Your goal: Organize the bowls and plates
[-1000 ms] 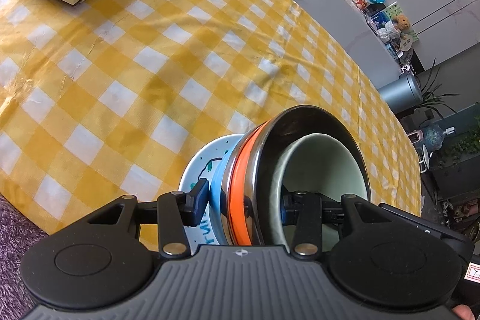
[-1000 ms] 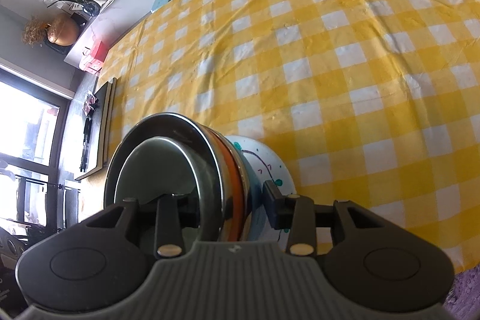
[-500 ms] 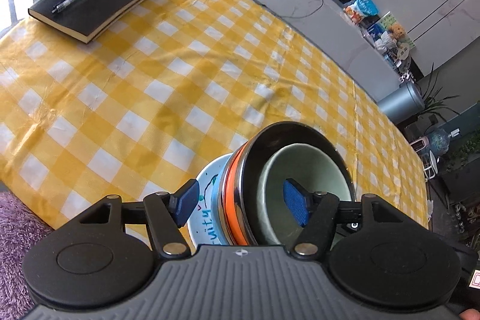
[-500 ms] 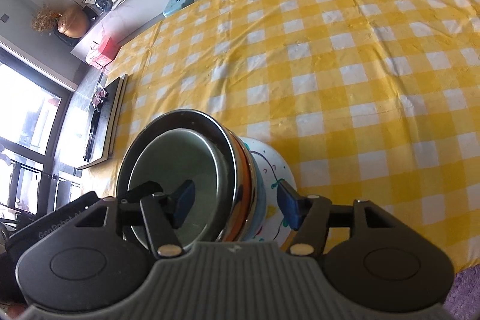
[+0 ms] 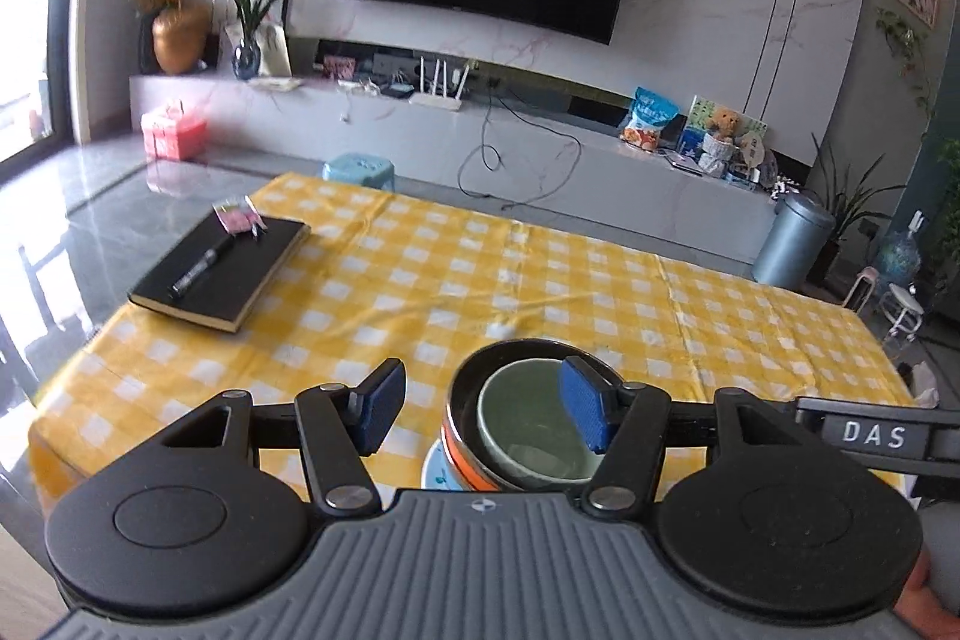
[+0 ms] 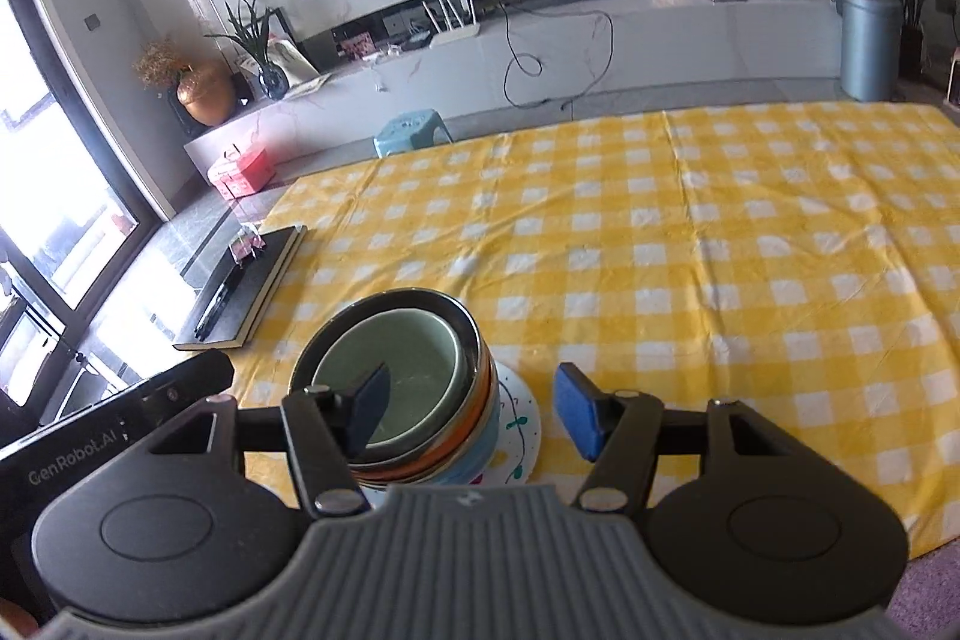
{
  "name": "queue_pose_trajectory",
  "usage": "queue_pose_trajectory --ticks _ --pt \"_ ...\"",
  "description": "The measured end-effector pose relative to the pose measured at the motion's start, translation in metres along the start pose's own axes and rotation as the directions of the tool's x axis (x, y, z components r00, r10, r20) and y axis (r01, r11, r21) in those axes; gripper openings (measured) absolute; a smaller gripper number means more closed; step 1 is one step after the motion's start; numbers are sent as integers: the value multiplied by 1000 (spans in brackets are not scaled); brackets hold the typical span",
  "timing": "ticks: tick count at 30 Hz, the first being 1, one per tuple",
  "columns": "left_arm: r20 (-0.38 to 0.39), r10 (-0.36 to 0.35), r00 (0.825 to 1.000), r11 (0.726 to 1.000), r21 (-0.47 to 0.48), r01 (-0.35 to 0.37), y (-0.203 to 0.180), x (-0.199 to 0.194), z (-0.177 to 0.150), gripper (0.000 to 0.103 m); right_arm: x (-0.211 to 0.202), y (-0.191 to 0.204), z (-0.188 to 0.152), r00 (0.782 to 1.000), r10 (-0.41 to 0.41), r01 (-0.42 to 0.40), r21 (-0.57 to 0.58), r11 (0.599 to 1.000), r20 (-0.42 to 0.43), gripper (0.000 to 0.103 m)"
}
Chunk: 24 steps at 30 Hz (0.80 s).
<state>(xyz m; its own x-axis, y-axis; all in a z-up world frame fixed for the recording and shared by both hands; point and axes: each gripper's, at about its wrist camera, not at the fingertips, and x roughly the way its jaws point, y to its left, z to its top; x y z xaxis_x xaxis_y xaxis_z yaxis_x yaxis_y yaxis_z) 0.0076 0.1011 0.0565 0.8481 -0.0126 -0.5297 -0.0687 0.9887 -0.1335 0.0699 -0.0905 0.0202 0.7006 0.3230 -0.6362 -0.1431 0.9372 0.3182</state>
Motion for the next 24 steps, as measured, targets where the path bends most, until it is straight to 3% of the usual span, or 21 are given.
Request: queue_pose_trajectory --ticks 7,15,21,24 --pt "129 39 991 986 157 -59 -17 -41 -19 70 -51 8 -25 991 11 0 -82 997 130 65" --pt "189 60 980 977 191 -97 -20 -63 -44 80 -85 15 -68 975 23 15 -170 985 220 70" --pt "109 86 990 968 224 -109 -22 -65 -61 84 -97 13 -92 970 -22 69 -187 980 242 73" --pt "69 115 991 967 218 -128 -21 -63 -70 86 -95 11 -104 976 -58 101 -199 975 209 73"
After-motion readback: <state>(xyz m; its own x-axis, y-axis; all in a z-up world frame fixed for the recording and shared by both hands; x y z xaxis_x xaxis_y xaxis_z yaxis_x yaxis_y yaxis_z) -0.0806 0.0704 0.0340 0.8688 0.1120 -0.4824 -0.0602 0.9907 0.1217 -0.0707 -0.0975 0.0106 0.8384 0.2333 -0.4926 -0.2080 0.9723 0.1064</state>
